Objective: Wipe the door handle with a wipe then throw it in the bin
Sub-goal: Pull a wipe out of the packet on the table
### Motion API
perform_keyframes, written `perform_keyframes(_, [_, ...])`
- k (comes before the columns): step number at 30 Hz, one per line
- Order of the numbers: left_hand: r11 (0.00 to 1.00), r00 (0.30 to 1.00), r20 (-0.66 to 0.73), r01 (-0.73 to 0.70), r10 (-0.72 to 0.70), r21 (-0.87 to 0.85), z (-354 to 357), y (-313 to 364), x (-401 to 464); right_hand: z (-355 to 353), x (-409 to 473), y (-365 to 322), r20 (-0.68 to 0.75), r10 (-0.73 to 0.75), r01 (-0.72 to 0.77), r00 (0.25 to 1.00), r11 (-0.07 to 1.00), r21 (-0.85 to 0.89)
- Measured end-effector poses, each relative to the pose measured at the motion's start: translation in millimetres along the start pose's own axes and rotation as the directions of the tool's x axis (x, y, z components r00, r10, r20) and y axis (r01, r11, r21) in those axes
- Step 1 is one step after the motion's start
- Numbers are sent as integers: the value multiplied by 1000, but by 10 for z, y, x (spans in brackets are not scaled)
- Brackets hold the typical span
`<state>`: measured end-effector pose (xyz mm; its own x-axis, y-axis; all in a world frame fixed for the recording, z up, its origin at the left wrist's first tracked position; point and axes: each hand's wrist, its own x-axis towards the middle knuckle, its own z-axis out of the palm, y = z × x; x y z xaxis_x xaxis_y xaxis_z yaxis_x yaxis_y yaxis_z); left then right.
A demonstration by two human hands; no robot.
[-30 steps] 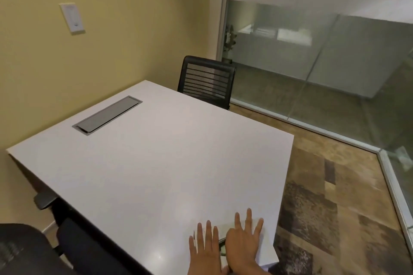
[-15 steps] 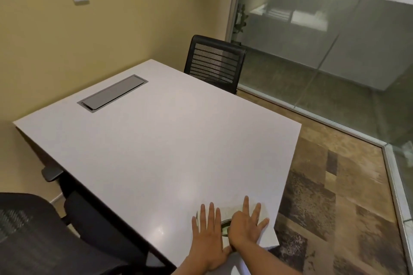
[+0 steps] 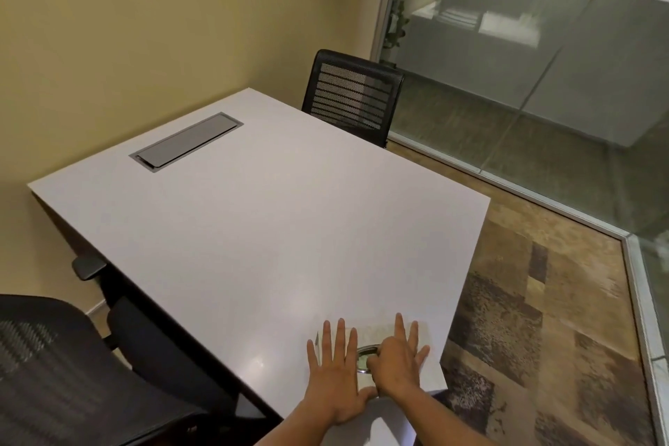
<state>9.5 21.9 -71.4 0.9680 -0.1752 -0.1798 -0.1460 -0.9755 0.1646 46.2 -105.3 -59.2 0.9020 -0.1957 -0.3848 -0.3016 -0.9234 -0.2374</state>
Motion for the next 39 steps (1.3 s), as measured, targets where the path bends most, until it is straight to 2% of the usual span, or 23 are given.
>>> perform_keyframes(2, [1000,990,138,-31,31,-1,30,0,28,-18,1,49,-4,-24,24,1000,999,42])
perform_keyframes(5, [998,965,261,-25,39,-57,109,-36,53,-70,-37,110,-6,-72,72,997,987,143])
perform_keyframes(14, [995,961,267,-56,75,-76,10,-33,13,-327,-193,234,-12,-158,155,987,943,295])
perform_keyframes(18, [994,986,132,-107,104,14,-125,-22,-30,-442,-284,234,-17,-164,160,986,925,346])
perform_keyframes(19, [991,981,139,-136,133,10,-89,-27,-17,-460,-306,230,-22,-159,157,987,921,357])
perform_keyframes(21, [989,951,273,-140,147,-46,5,-34,7,-485,-343,225,-41,-153,157,987,912,380])
perform_keyframes(23, [991,946,294,-130,134,-36,7,-38,33,-514,-371,211,-52,-139,148,989,899,412])
perform_keyframes(25, [990,968,214,-138,134,5,-43,-32,-5,-561,-392,186,-50,-111,121,993,880,460])
perform_keyframes(27, [988,993,-19,-117,119,98,-63,-51,-42,-609,-409,167,-58,-100,115,993,854,507])
perform_keyframes(30, [974,969,-196,-107,148,202,-40,-55,-71,-663,-434,169,-71,-84,109,994,831,545])
perform_keyframes(35, [984,986,-47,-154,158,85,-12,-32,-18,-833,-517,131,-74,-58,91,996,791,605])
perform_keyframes(37, [990,971,195,-138,136,-1,60,-42,40,-922,-564,103,-66,-50,81,997,745,662])
perform_keyframes(39, [993,943,312,-119,116,-10,88,-51,71,-1006,-602,82,-67,-51,83,996,706,703])
